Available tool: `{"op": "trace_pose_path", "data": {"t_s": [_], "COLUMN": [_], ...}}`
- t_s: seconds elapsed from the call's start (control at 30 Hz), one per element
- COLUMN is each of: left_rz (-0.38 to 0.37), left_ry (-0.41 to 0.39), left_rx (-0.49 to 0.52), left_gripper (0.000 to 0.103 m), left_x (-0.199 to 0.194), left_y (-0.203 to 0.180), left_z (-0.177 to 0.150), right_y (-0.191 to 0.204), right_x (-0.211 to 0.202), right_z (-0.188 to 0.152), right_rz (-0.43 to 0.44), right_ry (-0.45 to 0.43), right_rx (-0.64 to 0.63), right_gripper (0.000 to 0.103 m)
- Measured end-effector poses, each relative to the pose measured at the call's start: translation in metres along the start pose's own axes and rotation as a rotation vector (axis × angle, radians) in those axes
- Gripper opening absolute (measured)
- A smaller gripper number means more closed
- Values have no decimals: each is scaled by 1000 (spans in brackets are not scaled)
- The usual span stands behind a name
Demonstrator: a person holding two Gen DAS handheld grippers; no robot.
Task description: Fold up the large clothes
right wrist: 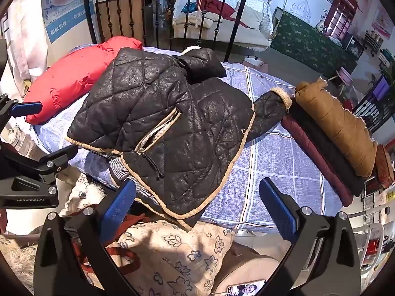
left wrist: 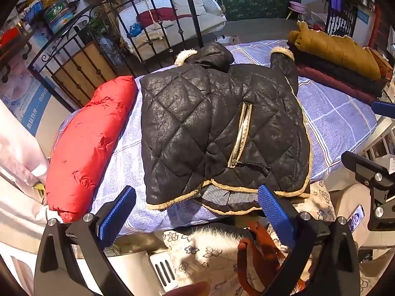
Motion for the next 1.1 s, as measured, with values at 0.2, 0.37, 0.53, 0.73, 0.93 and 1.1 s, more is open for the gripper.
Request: {"op": "trace_pose_path", "data": {"t_s": [0.2,0.37,0.53,0.73,0.93,1.1], "left_rz": [6,0,-1,-3,-2,1], "left_ry": [11,26,19,19,21,23], "left_rx": [-5,-15,-18,-19,-20,-23], "left_gripper": [97,97,97,97,97,97], "left_x": [0,5,5,5,4,5], "left_y": [0,0,3,3,4,5], "left_z": [-2,-3,-4,-5,-7,-9], "right_y": [-5,-2,-1,0,-1,1], "right_x": [1,3,4,4,5,6], "right_z": [3,0,-1,0,-1,-1], "right_rz": [-1,6,6,-1,1,6], "right_ry": [-4,0,2,5,3,5], "right_rx": [8,6,7,1,4,6], "right_gripper": [98,98,98,98,98,98]}}
Point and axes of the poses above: each gripper's, at about its wrist camera, not at the fingertips, and x roughly the way its jaws point, y to its left, z to its top, the point moved 3 cm from there along x, roughly the way its jaws point, and after that the axes turned 9 degrees about -y, right-handed, at the moved point
